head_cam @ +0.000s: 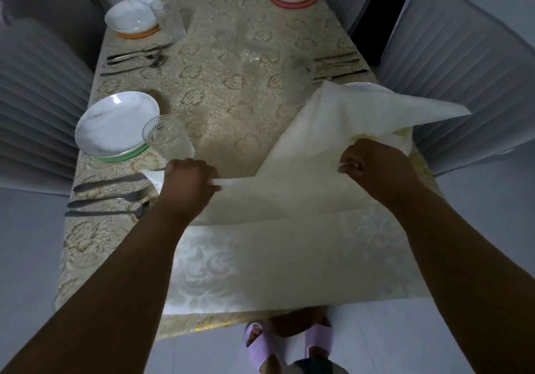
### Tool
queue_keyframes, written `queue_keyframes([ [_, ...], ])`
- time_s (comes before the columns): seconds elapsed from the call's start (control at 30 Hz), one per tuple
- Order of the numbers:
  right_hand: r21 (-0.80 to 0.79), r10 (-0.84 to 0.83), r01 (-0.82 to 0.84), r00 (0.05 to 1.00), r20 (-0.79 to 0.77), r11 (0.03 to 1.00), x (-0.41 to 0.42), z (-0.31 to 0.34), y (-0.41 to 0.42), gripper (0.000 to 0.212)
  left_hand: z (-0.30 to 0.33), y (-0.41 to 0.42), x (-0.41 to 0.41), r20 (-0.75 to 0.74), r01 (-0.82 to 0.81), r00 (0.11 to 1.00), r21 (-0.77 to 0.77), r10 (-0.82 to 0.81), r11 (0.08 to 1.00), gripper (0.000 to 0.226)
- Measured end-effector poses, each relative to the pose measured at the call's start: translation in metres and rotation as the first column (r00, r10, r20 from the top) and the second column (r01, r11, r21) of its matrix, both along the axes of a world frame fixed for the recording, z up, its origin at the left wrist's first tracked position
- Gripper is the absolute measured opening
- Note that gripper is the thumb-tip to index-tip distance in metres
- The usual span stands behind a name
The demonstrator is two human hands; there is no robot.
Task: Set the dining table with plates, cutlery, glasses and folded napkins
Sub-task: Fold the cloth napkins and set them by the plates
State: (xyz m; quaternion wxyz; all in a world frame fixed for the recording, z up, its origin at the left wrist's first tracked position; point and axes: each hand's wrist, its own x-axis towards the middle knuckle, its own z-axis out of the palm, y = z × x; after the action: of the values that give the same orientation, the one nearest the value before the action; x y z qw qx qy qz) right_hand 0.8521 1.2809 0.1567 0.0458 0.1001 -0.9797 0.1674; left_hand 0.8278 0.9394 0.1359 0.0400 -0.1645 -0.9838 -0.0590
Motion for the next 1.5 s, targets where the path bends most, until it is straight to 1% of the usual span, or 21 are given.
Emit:
queue_keyframes([
  [0.17,-0.034,0.022,-0.022,1.000,-0.004,0.999,0.025,-0.006,0.005,0.011,-0.004,-0.019,0.048,-0.038,-0.032,0.999,0.052,0.034,0.998,0.012],
  [0.23,-0.025,0.014,-0.015,0.999,-0.053,1.000,0.039,-0.008,0.006,0.009,-0.008,-0.026,0.064,-0.049,-0.029,0.998,0.069,0.032,0.997,0.011],
  [0.33,-0.021,-0.010,0.007,0.987,-0.158,1.000,0.067,-0.011,0.004,0.001,-0.010,-0.034,0.089,-0.066,-0.008,0.998,0.135,0.017,0.991,0.011],
  [0.43,-0.018,-0.027,0.023,0.979,-0.204,1.000,0.103,-0.019,0.001,0.007,-0.010,-0.039,0.113,-0.062,0.019,0.998,0.186,-0.007,0.982,0.017],
  [0.57,-0.034,-0.068,0.062,0.970,-0.235,0.997,0.149,-0.037,-0.004,0.012,-0.016,-0.045,0.142,-0.023,0.060,0.998,0.184,-0.057,0.981,0.018],
  [0.67,-0.011,-0.071,0.070,0.978,-0.195,0.997,0.177,-0.052,-0.011,0.016,-0.020,-0.048,0.157,0.005,0.090,0.996,0.179,-0.092,0.980,0.020],
  [0.8,0.006,-0.096,0.098,0.984,-0.147,0.995,0.200,-0.072,-0.015,0.017,-0.026,-0.050,0.173,0.039,0.084,0.995,0.154,-0.091,0.985,0.019],
  [0.93,0.035,-0.128,0.133,0.984,-0.121,0.991,0.211,-0.083,-0.017,0.019,-0.034,-0.054,0.185,0.036,0.100,0.994,0.152,-0.106,0.983,0.012],
  [1.03,0.053,-0.143,0.149,0.984,-0.102,0.987,0.214,-0.084,-0.020,0.022,-0.040,-0.057,0.192,0.090,0.106,0.989,0.128,-0.118,0.986,0.019],
  [1.13,0.064,-0.167,0.169,0.986,-0.027,0.984,0.219,-0.080,-0.027,0.021,-0.046,-0.062,0.199,0.125,0.093,0.986,0.124,-0.108,0.988,0.021],
  [1.17,0.066,-0.189,0.189,0.982,-0.001,0.980,0.220,-0.079,-0.029,0.015,-0.047,-0.064,0.201,0.125,0.106,0.985,0.106,-0.119,0.989,0.029],
  [1.2,0.070,-0.220,0.218,0.975,0.024,0.974,0.220,-0.078,-0.030,0.008,-0.049,-0.065,0.201,0.127,0.126,0.983,0.084,-0.136,0.988,0.044],
  [1.23,0.079,-0.258,0.253,0.965,0.051,0.964,0.218,-0.077,-0.032,0.009,-0.052,-0.065,0.200,0.125,0.132,0.982,0.063,-0.139,0.989,0.059],
  [1.27,0.089,-0.292,0.285,0.954,0.069,0.954,0.215,-0.078,-0.033,0.018,-0.052,-0.064,0.198,0.144,0.082,0.985,0.073,-0.092,0.994,0.064],
  [1.3,0.092,-0.325,0.318,0.943,0.072,0.943,0.210,-0.078,-0.033,0.024,-0.052,-0.062,0.194,0.174,-0.005,0.985,0.090,-0.011,0.996,0.059],
  [1.37,0.105,-0.433,0.426,0.899,0.064,0.899,0.197,-0.074,-0.031,0.028,-0.055,-0.059,0.184,0.227,-0.192,0.959,0.092,0.168,0.977,0.042],
  [1.43,0.114,-0.595,0.587,0.801,0.063,0.802,0.183,-0.068,-0.029,0.026,-0.053,-0.054,0.176,0.232,-0.356,0.912,0.040,0.338,0.934,0.027],
  [1.47,0.125,-0.668,0.657,0.741,0.072,0.743,0.176,-0.065,-0.027,0.029,-0.051,-0.052,0.173,0.225,-0.446,0.874,0.022,0.430,0.895,0.024],
  [1.5,0.150,-0.724,0.709,0.685,0.084,0.689,0.171,-0.062,-0.025,0.036,-0.051,-0.050,0.169,0.236,-0.534,0.824,0.019,0.516,0.845,0.030],
])
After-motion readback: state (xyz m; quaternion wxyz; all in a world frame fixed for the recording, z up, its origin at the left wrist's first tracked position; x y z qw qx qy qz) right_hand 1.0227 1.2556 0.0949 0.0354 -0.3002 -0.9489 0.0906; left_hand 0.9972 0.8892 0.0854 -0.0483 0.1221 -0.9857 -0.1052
